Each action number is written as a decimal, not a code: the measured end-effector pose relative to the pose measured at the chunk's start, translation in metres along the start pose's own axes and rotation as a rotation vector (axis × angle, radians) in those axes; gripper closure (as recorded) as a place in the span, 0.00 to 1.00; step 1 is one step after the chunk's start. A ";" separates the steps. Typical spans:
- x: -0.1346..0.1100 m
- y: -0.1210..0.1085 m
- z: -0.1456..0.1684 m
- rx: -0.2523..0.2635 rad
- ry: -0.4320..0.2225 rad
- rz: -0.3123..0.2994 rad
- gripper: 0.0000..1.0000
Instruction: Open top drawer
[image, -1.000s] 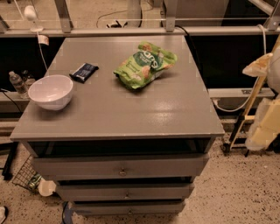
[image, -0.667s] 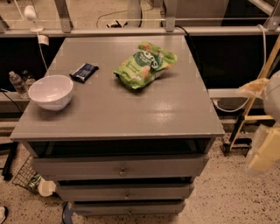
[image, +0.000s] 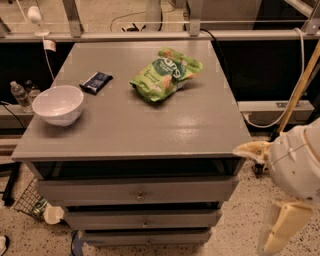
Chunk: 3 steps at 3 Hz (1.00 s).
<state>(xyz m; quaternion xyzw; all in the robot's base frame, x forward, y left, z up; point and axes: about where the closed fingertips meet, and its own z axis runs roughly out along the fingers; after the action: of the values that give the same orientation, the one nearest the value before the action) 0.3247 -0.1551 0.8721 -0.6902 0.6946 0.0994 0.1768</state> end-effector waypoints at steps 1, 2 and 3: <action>-0.016 0.032 0.033 -0.032 -0.053 -0.007 0.00; -0.016 0.032 0.033 -0.032 -0.053 -0.007 0.00; -0.016 0.019 0.069 -0.031 -0.044 -0.004 0.00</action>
Offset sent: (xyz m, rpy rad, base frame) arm -0.0215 0.0208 -0.0149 0.0343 0.0173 0.0324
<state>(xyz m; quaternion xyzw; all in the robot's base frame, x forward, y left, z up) 0.3126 -0.1133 0.8133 -0.6919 0.6875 0.1248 0.1816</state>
